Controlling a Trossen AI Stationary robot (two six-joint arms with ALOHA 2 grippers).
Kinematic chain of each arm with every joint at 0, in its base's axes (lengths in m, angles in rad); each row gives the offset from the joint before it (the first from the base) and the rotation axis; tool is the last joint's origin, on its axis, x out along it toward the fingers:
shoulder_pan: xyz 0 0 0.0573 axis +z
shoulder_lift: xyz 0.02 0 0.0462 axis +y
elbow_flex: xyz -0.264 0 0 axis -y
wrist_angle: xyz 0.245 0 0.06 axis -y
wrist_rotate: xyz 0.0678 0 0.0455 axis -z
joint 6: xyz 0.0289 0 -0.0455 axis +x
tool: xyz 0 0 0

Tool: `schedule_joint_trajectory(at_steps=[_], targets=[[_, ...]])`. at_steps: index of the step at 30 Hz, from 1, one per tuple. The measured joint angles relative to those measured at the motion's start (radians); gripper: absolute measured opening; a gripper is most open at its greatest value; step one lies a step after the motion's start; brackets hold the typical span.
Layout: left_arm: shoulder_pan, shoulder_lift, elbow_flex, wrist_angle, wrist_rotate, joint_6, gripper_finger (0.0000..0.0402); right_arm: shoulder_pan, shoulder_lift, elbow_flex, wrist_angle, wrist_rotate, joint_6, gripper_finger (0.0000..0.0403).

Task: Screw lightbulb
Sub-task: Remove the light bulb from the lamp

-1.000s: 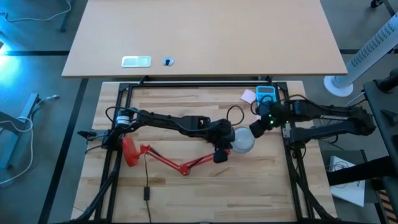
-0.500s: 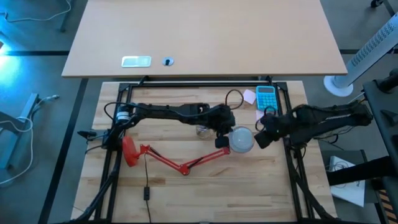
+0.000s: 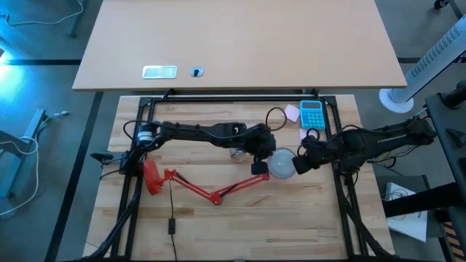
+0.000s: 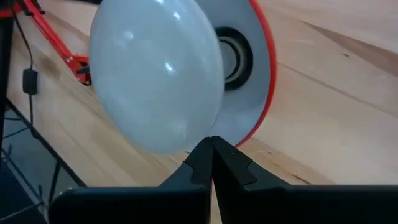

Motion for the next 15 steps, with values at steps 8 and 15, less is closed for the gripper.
schedule_joint_trajectory(at_steps=[8,15], targets=[[-0.063,0.002,-0.001,-0.012,0.066,-0.08,0.0,-0.116,0.0,0.008,-0.018,0.045,-0.114,0.0],[-0.038,-0.003,-0.001,-0.105,0.062,-0.094,0.0,-0.104,-0.021,0.051,-0.083,-0.005,-0.127,0.0]])
